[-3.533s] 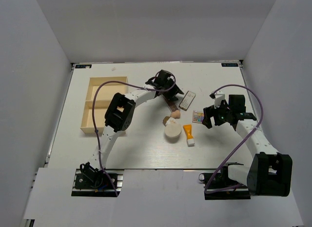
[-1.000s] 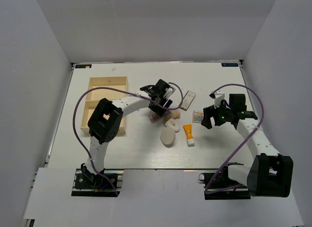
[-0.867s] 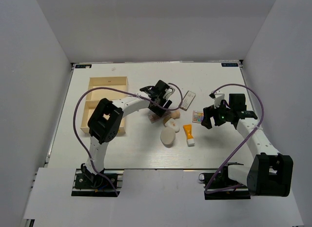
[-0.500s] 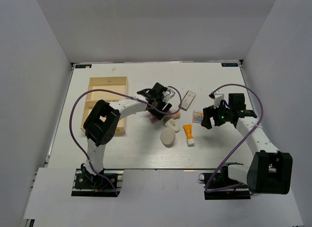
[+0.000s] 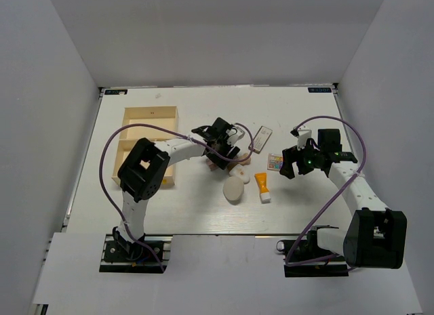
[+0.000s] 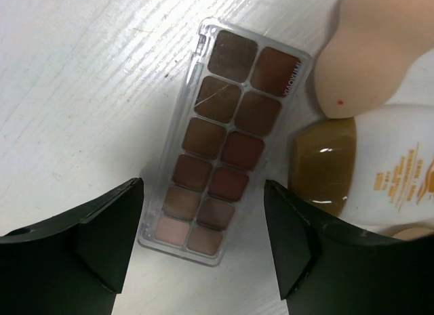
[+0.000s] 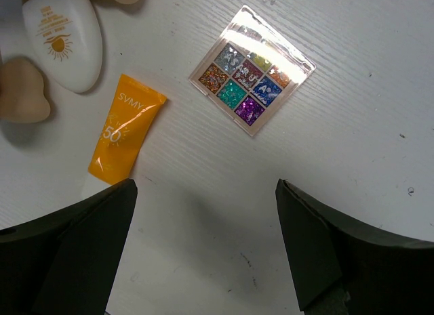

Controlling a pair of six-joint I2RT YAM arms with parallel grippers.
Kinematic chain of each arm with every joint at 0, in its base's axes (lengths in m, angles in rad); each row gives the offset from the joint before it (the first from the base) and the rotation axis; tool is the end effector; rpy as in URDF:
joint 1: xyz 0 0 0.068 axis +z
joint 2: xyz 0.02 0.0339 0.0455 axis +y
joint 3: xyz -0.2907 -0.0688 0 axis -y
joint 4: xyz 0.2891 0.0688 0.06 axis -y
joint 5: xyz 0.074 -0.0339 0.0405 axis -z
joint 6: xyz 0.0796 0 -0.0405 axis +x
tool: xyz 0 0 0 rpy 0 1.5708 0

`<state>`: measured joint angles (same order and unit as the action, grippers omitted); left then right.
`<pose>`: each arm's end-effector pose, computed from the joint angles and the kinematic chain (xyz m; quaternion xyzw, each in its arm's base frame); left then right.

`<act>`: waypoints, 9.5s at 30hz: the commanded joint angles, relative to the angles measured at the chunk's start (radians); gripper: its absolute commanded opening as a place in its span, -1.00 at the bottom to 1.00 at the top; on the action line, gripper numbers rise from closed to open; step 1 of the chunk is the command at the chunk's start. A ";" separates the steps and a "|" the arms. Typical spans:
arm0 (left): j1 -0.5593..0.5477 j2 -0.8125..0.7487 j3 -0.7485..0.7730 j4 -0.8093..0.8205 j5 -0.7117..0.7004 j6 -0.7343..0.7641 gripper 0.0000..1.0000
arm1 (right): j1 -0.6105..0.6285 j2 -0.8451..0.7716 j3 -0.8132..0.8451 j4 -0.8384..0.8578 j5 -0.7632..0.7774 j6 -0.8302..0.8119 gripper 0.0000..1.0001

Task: Organize the makeup

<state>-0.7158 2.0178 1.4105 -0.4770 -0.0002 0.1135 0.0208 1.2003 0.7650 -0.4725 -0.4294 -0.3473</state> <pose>0.3691 -0.3210 0.1242 0.3910 0.8883 -0.0713 0.2300 0.2915 0.0392 0.2016 -0.2372 0.8956 0.1471 0.3465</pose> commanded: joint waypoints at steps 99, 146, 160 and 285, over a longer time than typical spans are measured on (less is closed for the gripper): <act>0.558 -0.938 -0.373 -0.184 0.042 -0.706 0.61 | 0.171 0.675 0.697 -0.034 0.225 0.508 0.78; 0.558 -1.014 -0.398 -0.160 0.097 -0.614 0.60 | 0.372 0.958 0.859 -0.003 0.440 0.395 -0.84; 0.558 -1.180 -0.469 0.011 0.180 -0.597 0.60 | 0.554 1.019 1.396 -0.031 -0.113 -0.039 -1.00; 0.108 -0.766 -0.430 -0.026 0.112 -0.847 0.74 | 0.197 0.617 0.409 -0.130 0.153 -0.722 0.78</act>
<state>-0.6044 1.2812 0.9806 -0.4950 0.1265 -0.7315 0.2031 1.8111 1.1885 -0.6441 -0.3107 -1.0523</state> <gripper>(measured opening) 0.869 0.885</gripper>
